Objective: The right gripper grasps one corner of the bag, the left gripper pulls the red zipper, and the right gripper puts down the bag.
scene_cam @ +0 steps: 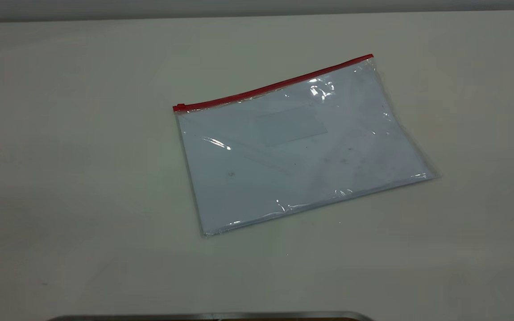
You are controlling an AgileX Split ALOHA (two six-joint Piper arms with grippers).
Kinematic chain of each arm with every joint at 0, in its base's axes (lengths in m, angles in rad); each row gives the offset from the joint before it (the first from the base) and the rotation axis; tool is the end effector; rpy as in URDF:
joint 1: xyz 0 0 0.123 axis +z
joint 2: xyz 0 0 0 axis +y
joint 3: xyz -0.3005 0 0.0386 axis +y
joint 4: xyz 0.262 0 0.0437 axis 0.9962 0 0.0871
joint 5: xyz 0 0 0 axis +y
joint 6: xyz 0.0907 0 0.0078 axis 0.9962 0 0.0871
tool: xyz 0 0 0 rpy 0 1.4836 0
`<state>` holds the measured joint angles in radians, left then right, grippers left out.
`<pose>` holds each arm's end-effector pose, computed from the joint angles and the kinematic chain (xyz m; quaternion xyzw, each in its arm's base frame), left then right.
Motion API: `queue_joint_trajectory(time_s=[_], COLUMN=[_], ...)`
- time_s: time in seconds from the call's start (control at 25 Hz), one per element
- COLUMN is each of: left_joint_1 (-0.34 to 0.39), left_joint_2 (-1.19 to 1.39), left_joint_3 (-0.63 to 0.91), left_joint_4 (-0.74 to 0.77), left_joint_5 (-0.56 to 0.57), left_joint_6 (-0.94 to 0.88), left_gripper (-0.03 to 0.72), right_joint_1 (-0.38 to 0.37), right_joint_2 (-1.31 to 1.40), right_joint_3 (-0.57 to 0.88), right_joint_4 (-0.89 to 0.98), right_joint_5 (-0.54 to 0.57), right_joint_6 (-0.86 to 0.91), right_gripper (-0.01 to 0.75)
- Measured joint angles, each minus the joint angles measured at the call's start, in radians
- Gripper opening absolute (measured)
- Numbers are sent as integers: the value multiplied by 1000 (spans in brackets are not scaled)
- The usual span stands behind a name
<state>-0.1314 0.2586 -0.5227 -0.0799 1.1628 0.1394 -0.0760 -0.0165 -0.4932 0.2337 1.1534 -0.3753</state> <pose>0.0223 -0.0097 0.2819 0.1242 0.9197 -0.0384 0.3705 -0.0162 0.0206 0.2763 -0.1398 0.8569 0.0052 0.4961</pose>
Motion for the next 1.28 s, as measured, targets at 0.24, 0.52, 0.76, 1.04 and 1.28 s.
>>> queue_joint_trajectory(time_s=[0.24,0.52,0.76,1.04,1.28], left_joint_1=[0,0,0,42,139], left_joint_2=[0,0,0,-60,-207], left_joint_3=[34,36,36,36,36], left_joint_4=[-5,-5,-5,-4,1], left_joint_5=[-23,-30,-33,-33,-32], left_joint_6=[-8,-14,-15,-9,-7], left_gripper=[518,518,518,518,518], right_joint_1=[0,0,0,0,0], right_joint_2=[0,0,0,0,0], right_joint_3=[8,8,8,8,8], right_joint_4=[-17,-20,-20,-20,-22], right_joint_5=[0,0,0,0,0], right_joint_6=[30,35,35,35,35], right_gripper=[579,579,579,579,579])
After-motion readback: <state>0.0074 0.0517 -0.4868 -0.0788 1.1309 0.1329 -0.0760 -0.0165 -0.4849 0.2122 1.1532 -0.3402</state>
